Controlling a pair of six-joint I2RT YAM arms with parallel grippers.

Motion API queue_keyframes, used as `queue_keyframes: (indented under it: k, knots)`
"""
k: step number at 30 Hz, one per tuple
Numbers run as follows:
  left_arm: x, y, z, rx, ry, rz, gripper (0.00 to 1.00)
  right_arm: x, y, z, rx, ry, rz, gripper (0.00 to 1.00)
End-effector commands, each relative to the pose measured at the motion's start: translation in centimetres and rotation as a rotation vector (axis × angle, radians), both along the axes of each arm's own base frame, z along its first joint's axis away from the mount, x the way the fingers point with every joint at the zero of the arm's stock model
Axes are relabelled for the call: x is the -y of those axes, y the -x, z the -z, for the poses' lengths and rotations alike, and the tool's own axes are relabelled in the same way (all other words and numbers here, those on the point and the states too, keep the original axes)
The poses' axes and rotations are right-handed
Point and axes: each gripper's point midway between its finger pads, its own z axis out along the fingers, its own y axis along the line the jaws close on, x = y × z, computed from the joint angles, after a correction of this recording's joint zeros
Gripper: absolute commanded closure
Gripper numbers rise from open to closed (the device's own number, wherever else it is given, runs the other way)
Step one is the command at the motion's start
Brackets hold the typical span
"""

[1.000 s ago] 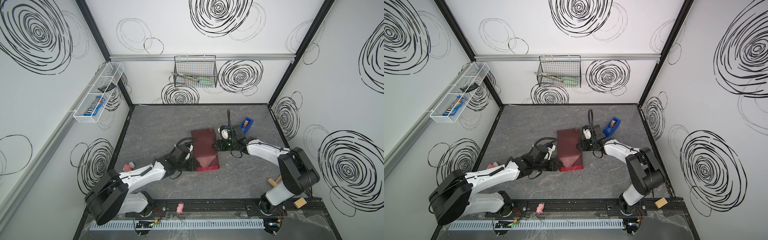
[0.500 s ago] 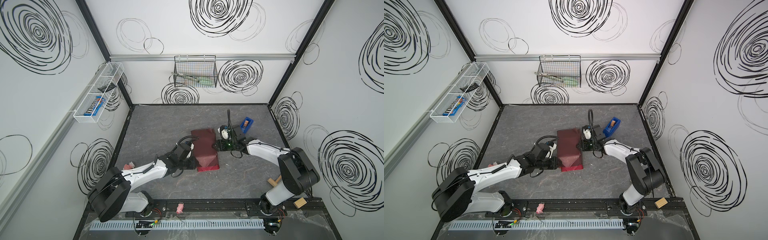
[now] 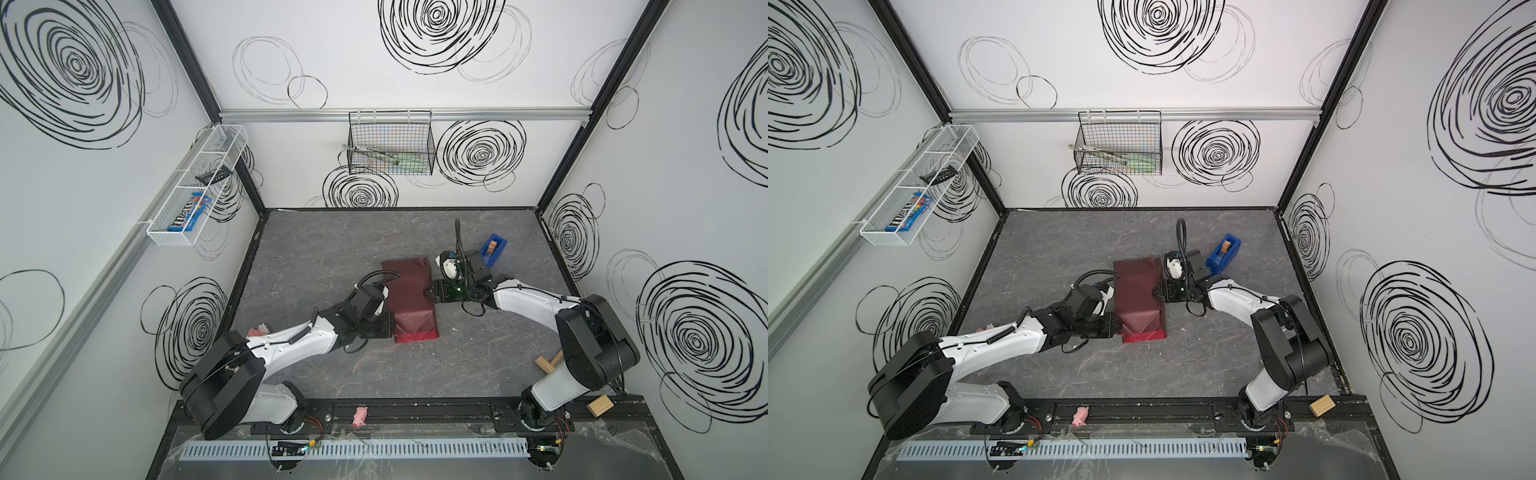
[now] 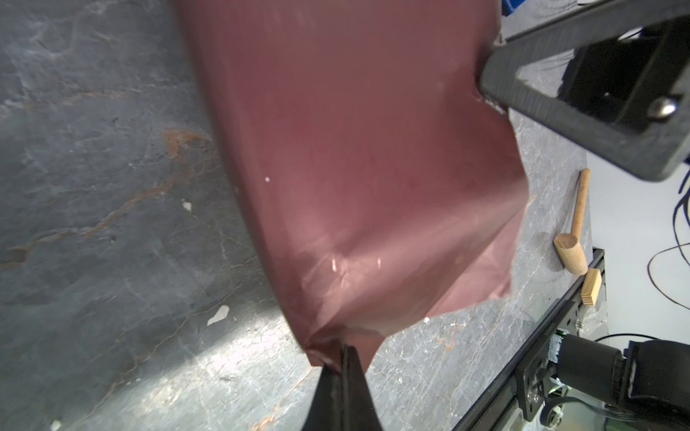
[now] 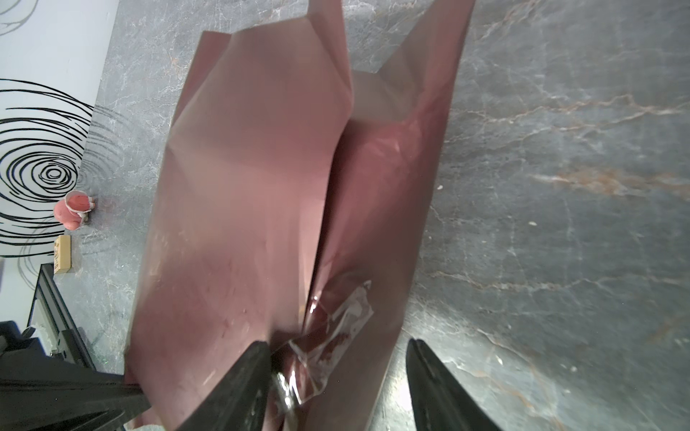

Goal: Wrap a gift box in wrapping paper
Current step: Wrap the gift box with the wrapping paper.

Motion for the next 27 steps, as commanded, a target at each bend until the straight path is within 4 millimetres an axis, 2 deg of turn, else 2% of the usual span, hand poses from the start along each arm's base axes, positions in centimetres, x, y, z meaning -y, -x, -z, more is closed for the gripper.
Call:
queue_keyframes:
  k: [1, 6, 7, 9, 10, 14, 22, 25, 27]
  knots:
    - [0.68, -0.55, -0.85, 0.017, 0.016, -0.003, 1.00, 1.21, 1.86, 1.91, -0.063, 0.062, -0.010, 0.38]
    - [0.97, -0.54, -1.05, 0.016, 0.033, 0.003, 0.99, 1.23, 1.97, 2.07, -0.068, 0.062, -0.011, 0.38]
    - [1.05, -0.62, -1.18, 0.020, 0.035, 0.004, 0.85, 1.22, 1.95, 2.00, -0.067, 0.061, -0.011, 0.38]
    - [1.08, -0.60, -1.28, 0.020, 0.035, 0.004, 0.71, 1.19, 1.93, 1.89, -0.064, 0.059, -0.011, 0.38]
    - [1.12, -0.64, -1.41, 0.021, 0.037, 0.005, 0.68, 1.26, 1.95, 1.93, -0.065, 0.061, -0.009, 0.38]
    - [0.95, -0.48, -1.40, 0.017, 0.026, 0.001, 0.65, 1.21, 1.93, 1.82, -0.064, 0.059, -0.010, 0.38]
    - [1.00, 0.19, -0.93, -0.001, 0.016, 0.007, 0.85, 1.16, 1.81, 1.86, -0.064, 0.058, -0.010, 0.38]
    - [0.94, 0.23, -0.76, -0.005, 0.011, 0.005, 0.99, 1.14, 1.83, 1.82, -0.064, 0.057, -0.011, 0.38]
    - [0.98, 0.15, -0.85, -0.001, 0.011, 0.004, 1.00, 1.14, 1.79, 1.79, -0.064, 0.057, -0.010, 0.38]
